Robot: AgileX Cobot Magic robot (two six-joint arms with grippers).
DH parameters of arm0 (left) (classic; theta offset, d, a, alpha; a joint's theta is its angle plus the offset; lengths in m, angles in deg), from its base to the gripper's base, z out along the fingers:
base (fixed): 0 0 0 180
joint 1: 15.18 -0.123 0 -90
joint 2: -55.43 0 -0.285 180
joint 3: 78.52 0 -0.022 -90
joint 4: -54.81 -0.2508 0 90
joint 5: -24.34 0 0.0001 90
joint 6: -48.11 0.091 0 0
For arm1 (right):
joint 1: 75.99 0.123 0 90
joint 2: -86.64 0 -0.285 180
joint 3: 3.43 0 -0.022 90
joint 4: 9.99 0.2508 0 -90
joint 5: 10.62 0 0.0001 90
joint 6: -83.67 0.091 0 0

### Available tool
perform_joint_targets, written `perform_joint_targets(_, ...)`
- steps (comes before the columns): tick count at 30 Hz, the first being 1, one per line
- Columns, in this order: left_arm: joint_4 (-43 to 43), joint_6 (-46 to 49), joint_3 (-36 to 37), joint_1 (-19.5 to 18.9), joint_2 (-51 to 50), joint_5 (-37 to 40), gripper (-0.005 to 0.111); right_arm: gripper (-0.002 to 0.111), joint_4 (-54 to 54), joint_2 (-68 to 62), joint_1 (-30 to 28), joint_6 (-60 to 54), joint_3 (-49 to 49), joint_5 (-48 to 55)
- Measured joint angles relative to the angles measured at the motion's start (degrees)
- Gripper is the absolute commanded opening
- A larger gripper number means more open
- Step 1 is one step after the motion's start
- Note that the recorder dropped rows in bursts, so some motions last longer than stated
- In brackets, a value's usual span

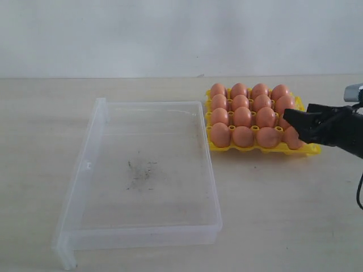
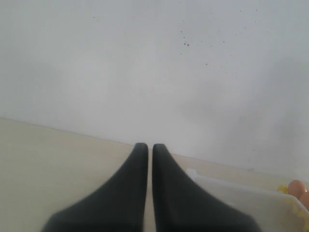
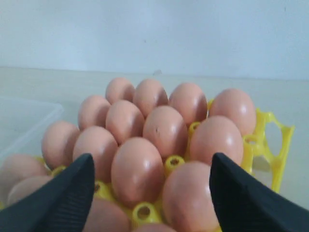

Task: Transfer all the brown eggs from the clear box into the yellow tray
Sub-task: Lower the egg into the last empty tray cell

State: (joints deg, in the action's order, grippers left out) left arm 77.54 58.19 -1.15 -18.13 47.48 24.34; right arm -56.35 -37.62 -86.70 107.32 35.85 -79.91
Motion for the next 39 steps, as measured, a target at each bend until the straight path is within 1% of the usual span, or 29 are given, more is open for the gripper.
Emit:
perform_joint_targets(1, 0.00, 0.00, 0.00, 0.00, 0.00, 0.00, 0.004, 0.041, -1.76, 2.39, 0.00, 2.56, 0.00, 0.00)
perform_joint_targets(2, 0.00, 0.00, 0.00, 0.00, 0.00, 0.00, 0.004, 0.013, -2.80, 3.26, 0.00, 3.93, 0.00, 0.00)
perform_joint_targets(3, 0.00, 0.00, 0.00, 0.00, 0.00, 0.00, 0.004, 0.001, -5.85, 4.85, 0.00, 7.16, 0.00, 0.00)
perform_joint_targets(4, 0.00, 0.00, 0.00, 0.00, 0.00, 0.00, 0.004, -0.001, -8.63, 5.79, 0.00, 9.50, 0.00, -0.11)
perform_joint_targets(6, 0.00, 0.00, 0.00, 0.00, 0.00, 0.00, 0.004, 0.000, -15.87, 6.68, 2.07, 16.43, 0.00, -0.28)
perform_joint_targets(8, 0.00, 0.00, 0.00, 0.00, 0.00, 0.00, 0.004, 0.000, -17.69, 6.81, 5.63, 19.06, -0.59, 5.27)
perform_joint_targets(12, 0.00, 0.00, 0.00, 0.00, 0.00, 0.00, 0.004, 0.000, -14.18, 6.90, 10.54, 19.77, -2.33, 18.64)
perform_joint_targets(14, 0.00, 0.00, 0.00, 0.00, 0.00, 0.00, 0.004, 0.000, -11.79, 6.90, 11.86, 18.96, -2.55, 21.69)
perform_joint_targets(19, 0.00, 0.00, 0.00, 0.00, 0.00, 0.00, 0.004, 0.000, -13.10, 6.90, 12.46, 19.40, -2.60, 22.70)
perform_joint_targets(26, 0.00, 0.00, 0.00, 0.00, 0.00, 0.00, 0.004, 0.000, -15.70, 6.90, 12.46, 20.50, -2.68, 27.24)
perform_joint_targets(39, 0.00, 0.00, 0.00, 0.00, 0.00, 0.00, 0.004, 0.000, -9.40, 6.90, 12.59, 15.47, -2.68, 27.45)
